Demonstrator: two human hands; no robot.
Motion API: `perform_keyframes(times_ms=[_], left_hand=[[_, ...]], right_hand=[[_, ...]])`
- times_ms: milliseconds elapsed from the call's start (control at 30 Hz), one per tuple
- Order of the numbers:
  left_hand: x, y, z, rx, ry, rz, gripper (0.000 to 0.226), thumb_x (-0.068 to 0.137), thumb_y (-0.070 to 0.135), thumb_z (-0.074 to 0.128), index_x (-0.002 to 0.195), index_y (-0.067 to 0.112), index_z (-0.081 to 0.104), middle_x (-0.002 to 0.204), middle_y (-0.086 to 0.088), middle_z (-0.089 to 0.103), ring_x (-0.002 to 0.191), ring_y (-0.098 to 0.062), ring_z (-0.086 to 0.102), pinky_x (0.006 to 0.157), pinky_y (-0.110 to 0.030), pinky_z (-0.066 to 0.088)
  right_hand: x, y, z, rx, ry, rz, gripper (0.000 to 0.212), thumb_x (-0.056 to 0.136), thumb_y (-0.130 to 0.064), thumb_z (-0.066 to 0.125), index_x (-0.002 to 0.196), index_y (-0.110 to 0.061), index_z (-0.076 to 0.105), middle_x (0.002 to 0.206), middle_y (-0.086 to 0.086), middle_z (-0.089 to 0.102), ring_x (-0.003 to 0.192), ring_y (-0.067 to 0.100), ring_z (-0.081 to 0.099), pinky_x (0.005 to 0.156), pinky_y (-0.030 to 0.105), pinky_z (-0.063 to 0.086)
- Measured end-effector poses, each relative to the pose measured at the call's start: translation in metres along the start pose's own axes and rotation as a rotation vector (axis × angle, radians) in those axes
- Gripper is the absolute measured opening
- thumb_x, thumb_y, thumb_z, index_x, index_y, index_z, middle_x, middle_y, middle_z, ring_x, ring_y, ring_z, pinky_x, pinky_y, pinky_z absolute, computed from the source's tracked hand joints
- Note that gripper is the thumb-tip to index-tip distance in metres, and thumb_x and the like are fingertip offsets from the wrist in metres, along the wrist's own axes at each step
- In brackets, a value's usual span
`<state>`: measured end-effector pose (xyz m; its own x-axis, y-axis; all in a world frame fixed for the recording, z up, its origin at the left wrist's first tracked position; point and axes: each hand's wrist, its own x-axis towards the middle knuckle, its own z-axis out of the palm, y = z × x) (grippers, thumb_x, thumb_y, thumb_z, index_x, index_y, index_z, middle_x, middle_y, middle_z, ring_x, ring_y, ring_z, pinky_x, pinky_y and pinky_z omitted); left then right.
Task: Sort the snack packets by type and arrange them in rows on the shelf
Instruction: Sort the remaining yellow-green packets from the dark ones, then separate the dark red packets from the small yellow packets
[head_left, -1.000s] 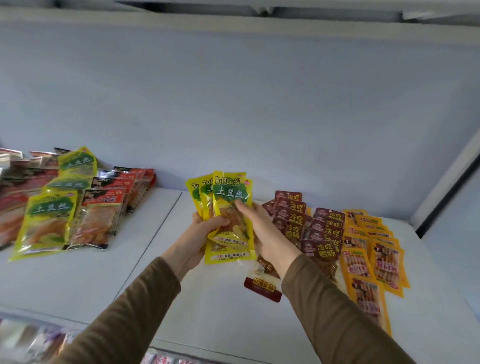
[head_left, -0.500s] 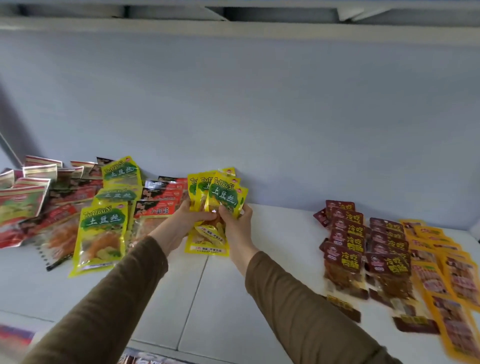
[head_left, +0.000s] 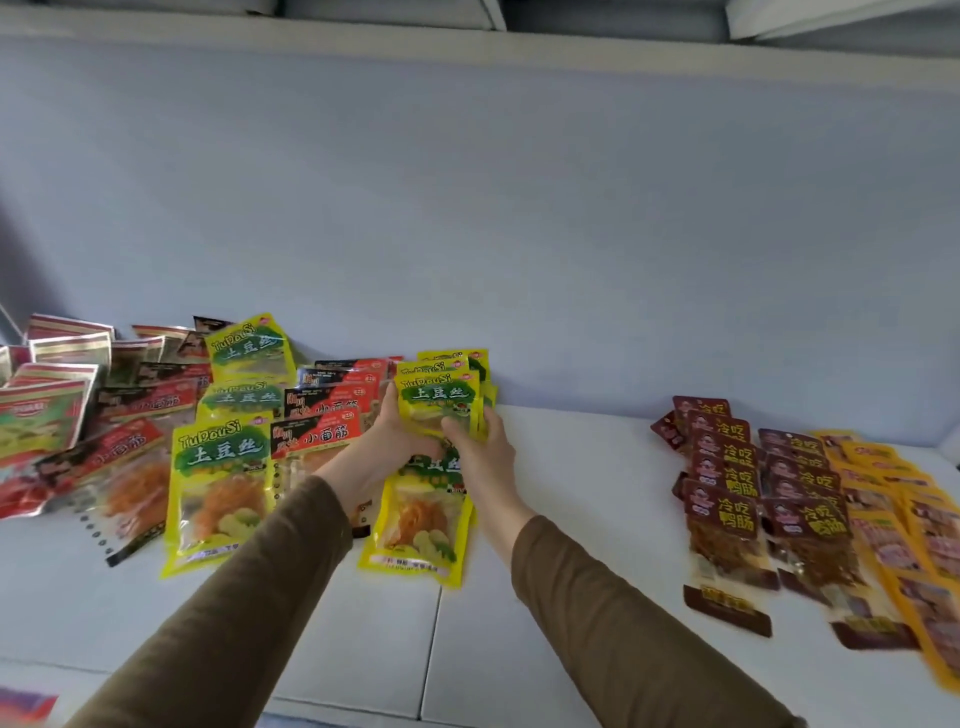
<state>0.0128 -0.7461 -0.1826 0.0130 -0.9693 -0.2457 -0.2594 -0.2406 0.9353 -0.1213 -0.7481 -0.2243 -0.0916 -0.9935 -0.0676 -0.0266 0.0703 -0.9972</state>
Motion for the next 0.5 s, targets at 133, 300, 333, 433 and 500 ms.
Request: perform_keyframes(times_ms=[133,300,333,433,500], left_hand=[[0.002,-0.007,0.0,-0.002,0.049,0.036,0.126,0.08,-0.005,0.075,0.162,0.027,-0.016,0.164,-0.009,0.029,0.132,-0.02,0.041,0.094,-0.028,0.037],[0.002,-0.009,-0.001,0.051,0.115,0.099,0.131,0.079,-0.006,0.077,0.161,0.027,-0.02,0.171,-0.007,0.008,0.15,-0.023,0.025,0.114,-0.042,0.037],[0.002,-0.009,-0.002,0.054,0.123,0.124,0.132,0.079,-0.006,0.078,0.161,0.029,-0.019,0.172,-0.008,0.003,0.154,-0.027,0.018,0.12,-0.05,0.032],[-0.002,-0.006,-0.001,0.061,0.182,0.185,0.13,0.08,0.003,0.083,0.162,0.031,-0.014,0.172,-0.007,-0.001,0.157,-0.03,0.01,0.123,-0.057,0.025],[-0.008,-0.002,0.002,0.091,0.258,0.242,0.127,0.079,0.013,0.086,0.163,0.03,-0.008,0.17,-0.004,0.003,0.156,-0.027,0.013,0.124,-0.054,0.025]], right_hand=[[-0.005,0.001,0.008,0.077,-0.069,0.005,0.083,0.078,-0.061,0.067,0.151,-0.035,0.037,0.15,-0.005,0.049,0.136,0.017,0.049,0.112,0.047,0.043],[-0.003,0.001,0.004,0.07,-0.104,0.044,0.079,0.091,-0.056,0.062,0.158,-0.032,0.028,0.16,-0.005,0.037,0.147,0.019,0.037,0.118,0.049,0.034],[-0.002,0.0,0.001,0.09,-0.112,0.054,0.075,0.093,-0.052,0.063,0.157,-0.033,0.029,0.158,-0.005,0.04,0.145,0.02,0.04,0.117,0.049,0.037],[-0.002,-0.002,-0.015,0.11,-0.091,0.033,0.064,0.097,-0.039,0.063,0.154,-0.029,0.035,0.155,-0.003,0.045,0.135,0.016,0.049,0.112,0.041,0.043],[-0.004,-0.007,-0.029,0.051,-0.069,-0.001,0.061,0.099,-0.033,0.062,0.154,-0.026,0.036,0.152,-0.005,0.044,0.127,0.006,0.046,0.103,0.028,0.04]])
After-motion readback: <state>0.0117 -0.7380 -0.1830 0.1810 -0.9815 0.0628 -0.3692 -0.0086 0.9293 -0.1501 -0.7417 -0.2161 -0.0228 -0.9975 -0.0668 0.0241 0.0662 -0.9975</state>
